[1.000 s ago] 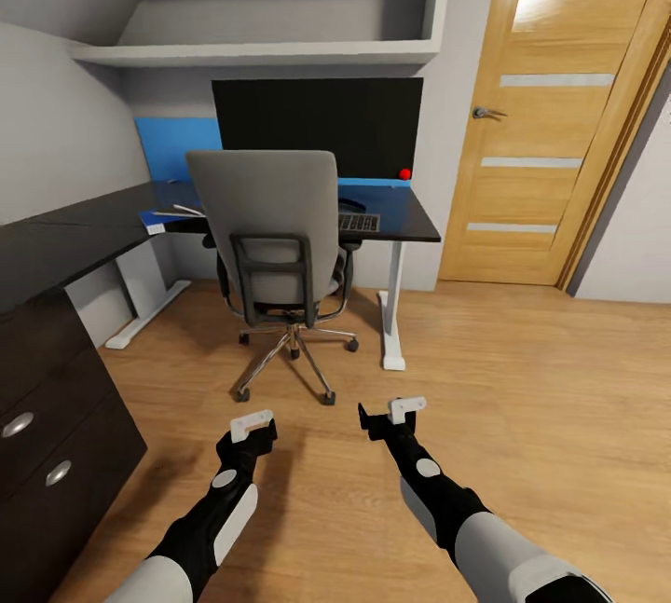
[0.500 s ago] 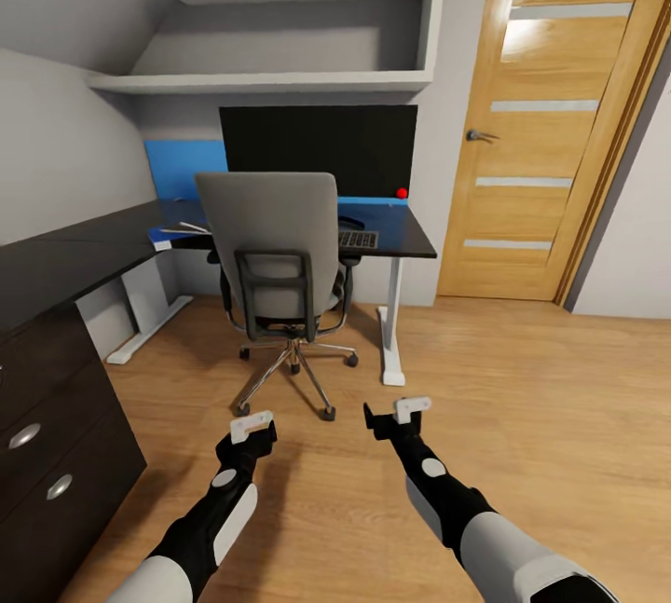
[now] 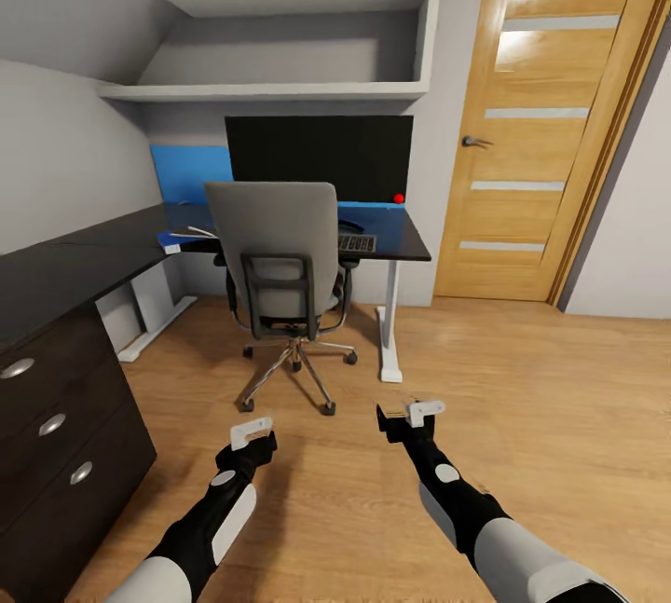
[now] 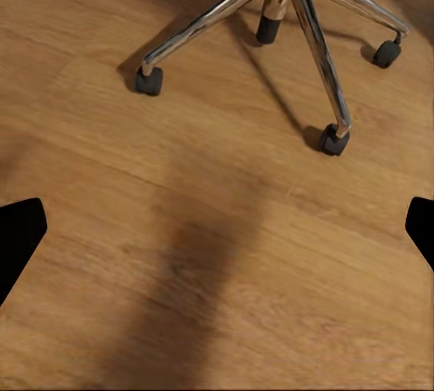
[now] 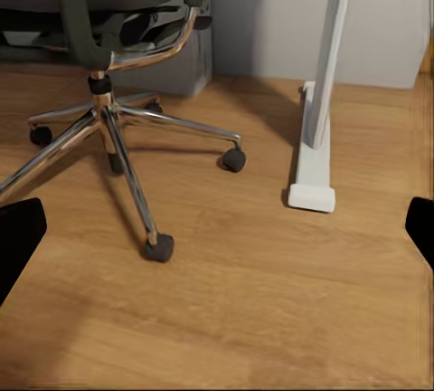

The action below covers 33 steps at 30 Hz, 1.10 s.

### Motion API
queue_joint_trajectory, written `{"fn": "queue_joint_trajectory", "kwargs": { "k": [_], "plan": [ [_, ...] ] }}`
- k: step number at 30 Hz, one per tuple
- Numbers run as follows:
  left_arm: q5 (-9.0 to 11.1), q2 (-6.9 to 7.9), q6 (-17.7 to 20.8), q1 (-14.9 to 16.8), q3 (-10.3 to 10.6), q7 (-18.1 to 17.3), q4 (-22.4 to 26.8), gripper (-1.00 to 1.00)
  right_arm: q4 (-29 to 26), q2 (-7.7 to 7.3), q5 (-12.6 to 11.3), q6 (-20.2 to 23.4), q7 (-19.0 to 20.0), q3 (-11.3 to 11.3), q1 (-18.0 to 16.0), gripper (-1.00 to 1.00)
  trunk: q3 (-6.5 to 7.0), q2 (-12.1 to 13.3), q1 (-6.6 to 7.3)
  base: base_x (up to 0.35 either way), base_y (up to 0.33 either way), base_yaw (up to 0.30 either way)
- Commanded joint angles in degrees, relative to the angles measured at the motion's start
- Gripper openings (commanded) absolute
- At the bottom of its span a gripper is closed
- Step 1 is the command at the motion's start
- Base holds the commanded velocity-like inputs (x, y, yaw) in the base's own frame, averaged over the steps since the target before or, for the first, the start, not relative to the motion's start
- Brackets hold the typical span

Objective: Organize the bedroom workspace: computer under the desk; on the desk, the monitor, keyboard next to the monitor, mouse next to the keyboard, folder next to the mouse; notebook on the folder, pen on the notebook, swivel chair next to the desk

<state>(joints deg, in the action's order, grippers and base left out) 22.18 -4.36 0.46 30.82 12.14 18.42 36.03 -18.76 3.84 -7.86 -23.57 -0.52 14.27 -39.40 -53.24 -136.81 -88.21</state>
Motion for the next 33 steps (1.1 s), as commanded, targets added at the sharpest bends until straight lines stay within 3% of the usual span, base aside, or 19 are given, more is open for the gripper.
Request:
{"fn": "queue_joint_trajectory", "kwargs": {
  "k": [1, 12, 14, 15, 19, 33],
  "plan": [
    [0.62, 0.12, 0.04, 0.03, 0.31, 0.47, -0.92, 1.00, 0.08, -0.23, -0.98, -1.24, -0.07, 0.42, 0.47, 1.00, 0.13, 0.39, 0.27, -0.333, 0.000, 0.000],
    [0.73, 0.42, -2.60, -0.05, 0.25, 0.11, -11.23, 1.00, 0.22, -0.81, -4.04, -4.10, -0.04, 0.34, 6.83, 1.00, 2.11, 4.80, 2.69, -0.291, 0.000, 0.000],
    [0.71, 0.41, -4.13, -0.08, 0.28, 0.05, -12.83, 1.00, 0.23, -0.91, -4.89, -4.96, -0.04, 0.33, 8.11, 1.00, 2.47, 5.60, 3.13, -0.168, 0.000, 0.000],
    [0.69, 0.39, -7.23, -0.11, 0.33, 0.00, -15.29, 1.00, 0.24, -1.14, -6.04, -6.97, -0.11, 0.28, 9.93, 1.00, 2.65, 6.00, 3.35, -0.093, 0.000, 0.000],
    [0.68, 0.24, -12.50, -0.14, 0.41, -0.04, -19.24, 1.00, 0.33, -2.18, -7.16, -10.87, -0.18, 0.30, 12.31, 1.00, 3.36, 7.61, 4.23, -0.050, 0.000, 0.000],
    [0.64, 0.10, -20.48, -0.21, 0.48, -1.59, -30.74, 1.00, 0.85, -3.51, -7.76, -14.39, -1.32, 0.25, 17.43, 1.00, 5.88, 13.22, 7.30, -0.008, 0.000, 0.000]
  ]
}}
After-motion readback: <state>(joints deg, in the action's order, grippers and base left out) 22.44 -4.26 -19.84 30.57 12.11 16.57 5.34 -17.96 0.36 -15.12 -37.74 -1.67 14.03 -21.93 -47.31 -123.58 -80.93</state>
